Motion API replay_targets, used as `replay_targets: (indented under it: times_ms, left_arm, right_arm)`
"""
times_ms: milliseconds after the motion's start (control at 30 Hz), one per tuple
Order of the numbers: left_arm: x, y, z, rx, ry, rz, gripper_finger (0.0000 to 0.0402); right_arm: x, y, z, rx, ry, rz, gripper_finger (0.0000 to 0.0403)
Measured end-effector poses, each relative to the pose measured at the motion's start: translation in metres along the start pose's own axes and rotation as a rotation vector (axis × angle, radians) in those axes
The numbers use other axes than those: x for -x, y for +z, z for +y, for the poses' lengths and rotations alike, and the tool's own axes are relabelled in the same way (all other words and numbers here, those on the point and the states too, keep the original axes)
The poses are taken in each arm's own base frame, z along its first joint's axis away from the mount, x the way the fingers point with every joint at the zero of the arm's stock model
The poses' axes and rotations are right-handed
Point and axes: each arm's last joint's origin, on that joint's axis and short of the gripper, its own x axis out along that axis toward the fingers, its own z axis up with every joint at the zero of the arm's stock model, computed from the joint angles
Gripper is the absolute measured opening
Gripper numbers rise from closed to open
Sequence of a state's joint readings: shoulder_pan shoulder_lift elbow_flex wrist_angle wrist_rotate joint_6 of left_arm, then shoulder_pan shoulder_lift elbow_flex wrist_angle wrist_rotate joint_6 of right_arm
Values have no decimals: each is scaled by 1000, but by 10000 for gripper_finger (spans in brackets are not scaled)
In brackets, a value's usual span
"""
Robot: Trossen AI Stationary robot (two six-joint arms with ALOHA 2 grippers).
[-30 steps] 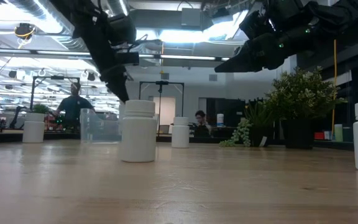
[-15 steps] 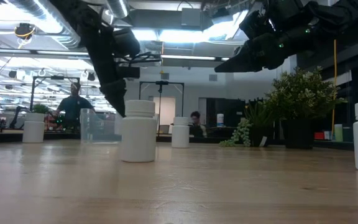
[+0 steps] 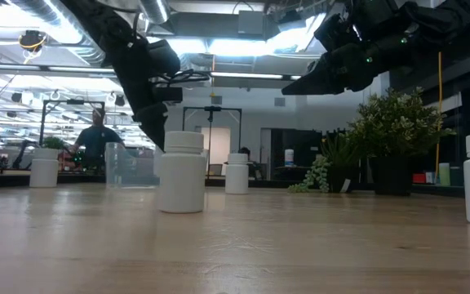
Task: Pick and place pill bottles into a basket
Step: Put the white medicine bottle into the transparent bin
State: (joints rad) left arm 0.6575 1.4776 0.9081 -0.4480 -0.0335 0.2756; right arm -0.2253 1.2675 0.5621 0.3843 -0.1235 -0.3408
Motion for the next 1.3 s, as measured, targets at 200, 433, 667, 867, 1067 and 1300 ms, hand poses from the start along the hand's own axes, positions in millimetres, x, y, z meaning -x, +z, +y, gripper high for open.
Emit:
replay_targets:
  times_ms: [200,433,667,867,1067,1300]
  left_arm:
    - [0,0,0,0,-3,-1,157]
    - [0,0,0,1,-2,-2,157]
    - [0,-1,4,12,7,0,157]
    - [-7,-9,3,23,9,1,157]
    - [-7,-10,3,19,10,-3,157]
    - [-7,-9,2,24,-5,-11,160]
  right_arm:
    - [0,0,0,0,0,0,19]
    - [0,0,0,0,0,0,19]
    - [0,0,0,0,0,0,19]
    - [0,0,0,0,1,0,19]
    - [0,0,0,0,1,0,19]
    - [0,0,0,0,1,-1,19]
